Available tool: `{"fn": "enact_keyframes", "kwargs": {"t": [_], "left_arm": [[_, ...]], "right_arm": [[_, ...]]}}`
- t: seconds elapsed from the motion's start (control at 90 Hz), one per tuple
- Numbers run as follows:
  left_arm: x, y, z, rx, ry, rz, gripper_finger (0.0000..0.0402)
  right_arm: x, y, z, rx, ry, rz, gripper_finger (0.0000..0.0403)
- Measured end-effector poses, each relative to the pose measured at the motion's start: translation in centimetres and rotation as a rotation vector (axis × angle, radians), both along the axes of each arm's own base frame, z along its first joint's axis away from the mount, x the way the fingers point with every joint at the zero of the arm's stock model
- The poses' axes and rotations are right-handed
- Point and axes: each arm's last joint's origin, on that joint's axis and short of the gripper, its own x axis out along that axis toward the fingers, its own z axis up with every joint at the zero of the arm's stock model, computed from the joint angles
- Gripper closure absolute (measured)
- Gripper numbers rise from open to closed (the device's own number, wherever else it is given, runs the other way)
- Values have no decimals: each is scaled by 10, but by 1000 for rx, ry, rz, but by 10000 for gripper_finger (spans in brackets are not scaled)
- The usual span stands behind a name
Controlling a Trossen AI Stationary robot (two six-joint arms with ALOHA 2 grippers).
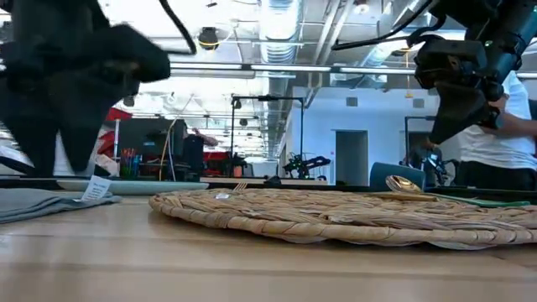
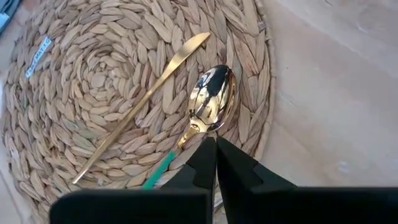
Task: Set table place
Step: Fold the gray table napkin
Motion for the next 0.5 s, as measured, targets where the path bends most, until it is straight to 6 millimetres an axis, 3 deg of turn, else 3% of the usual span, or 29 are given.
{"fn": "enact_keyframes", "kwargs": {"t": [0.333,0.5], "left_arm": [[13,-10,-27,-78,48,-18,259],[9,-9,-29,-79,101,-20,306]], "right_arm": [[0,1,0,-2,5,36,403],[0,1,0,-2,4,36,403]]}}
